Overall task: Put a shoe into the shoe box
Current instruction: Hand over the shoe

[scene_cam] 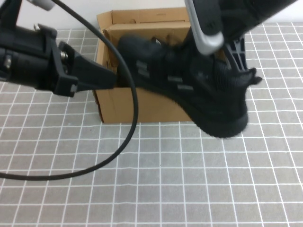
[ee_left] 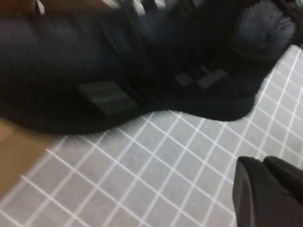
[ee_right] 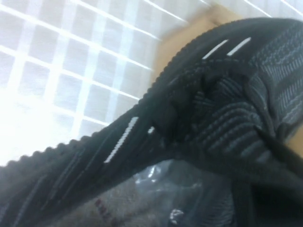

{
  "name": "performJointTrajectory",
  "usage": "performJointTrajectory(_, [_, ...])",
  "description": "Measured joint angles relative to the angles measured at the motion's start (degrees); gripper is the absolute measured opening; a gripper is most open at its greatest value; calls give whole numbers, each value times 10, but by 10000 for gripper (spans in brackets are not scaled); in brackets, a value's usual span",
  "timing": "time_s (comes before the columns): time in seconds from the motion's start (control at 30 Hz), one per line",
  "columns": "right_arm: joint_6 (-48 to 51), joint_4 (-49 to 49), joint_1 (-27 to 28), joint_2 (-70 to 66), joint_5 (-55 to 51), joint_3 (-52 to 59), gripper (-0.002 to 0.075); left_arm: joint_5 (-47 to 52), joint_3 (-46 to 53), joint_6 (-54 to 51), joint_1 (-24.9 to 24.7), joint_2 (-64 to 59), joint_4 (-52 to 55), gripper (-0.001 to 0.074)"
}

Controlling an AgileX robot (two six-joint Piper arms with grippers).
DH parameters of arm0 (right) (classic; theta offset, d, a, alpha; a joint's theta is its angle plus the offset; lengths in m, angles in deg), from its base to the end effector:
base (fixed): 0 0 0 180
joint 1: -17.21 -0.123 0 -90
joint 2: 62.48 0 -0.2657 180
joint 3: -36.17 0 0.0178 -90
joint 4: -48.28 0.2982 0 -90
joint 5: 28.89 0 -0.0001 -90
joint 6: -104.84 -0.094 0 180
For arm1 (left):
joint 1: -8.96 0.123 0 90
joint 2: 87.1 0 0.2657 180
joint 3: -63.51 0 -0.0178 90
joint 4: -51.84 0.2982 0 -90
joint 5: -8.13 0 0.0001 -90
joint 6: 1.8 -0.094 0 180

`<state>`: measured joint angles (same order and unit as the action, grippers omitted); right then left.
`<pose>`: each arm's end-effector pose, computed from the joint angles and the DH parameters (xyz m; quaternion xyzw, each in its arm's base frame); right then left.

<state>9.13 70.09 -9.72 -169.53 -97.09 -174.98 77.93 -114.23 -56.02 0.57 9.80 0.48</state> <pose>0.3565 0.2175 0.3968 -0.7637 0.5381 0.0204 0.3561 0.2873 -0.1121 0.3763 0.4072 0.7825 -0.3200 0.3457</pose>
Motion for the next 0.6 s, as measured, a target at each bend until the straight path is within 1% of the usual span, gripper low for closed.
performJointTrajectory(0.07, [34, 14, 0, 0, -27, 0, -6, 2, -13, -7, 0, 0, 10, -1])
performJointTrajectory(0.27, [44, 18, 0, -1, -45, 0, -6, 8, -48, -24, 0, -14, 20, -1])
performJointTrajectory(0.5, [60, 18, 0, -1, -43, 0, -6, 11, -117, -31, 0, -111, 20, -1])
performJointTrajectory(0.6, [61, 18, 0, -1, -43, 0, -6, 6, -145, -64, 0, -145, 20, -1])
